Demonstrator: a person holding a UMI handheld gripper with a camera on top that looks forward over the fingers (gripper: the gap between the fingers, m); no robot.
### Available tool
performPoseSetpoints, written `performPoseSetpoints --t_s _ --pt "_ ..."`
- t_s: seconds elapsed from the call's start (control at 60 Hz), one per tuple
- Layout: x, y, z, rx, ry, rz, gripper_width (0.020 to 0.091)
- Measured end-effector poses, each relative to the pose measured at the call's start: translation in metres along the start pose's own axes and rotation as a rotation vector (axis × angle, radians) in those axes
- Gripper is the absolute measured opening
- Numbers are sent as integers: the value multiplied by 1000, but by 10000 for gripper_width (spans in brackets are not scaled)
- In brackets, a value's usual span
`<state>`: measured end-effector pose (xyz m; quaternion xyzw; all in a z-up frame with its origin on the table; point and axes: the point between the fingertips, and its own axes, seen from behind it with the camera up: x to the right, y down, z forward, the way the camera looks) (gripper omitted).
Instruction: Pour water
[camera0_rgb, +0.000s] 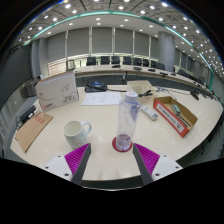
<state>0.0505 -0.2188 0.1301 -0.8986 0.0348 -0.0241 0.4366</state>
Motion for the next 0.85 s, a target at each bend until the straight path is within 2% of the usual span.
performPoseSetpoints --t_s 0.167,0.35,0.633,0.85 --pt "-32 8 -78 -30 13 -11 858" --pt "-53 22 -134 -42 40 -67 858" --pt "-61 41 -157 -45 57 -88 856" --pt "-68 37 -162 -30 42 -95 857"
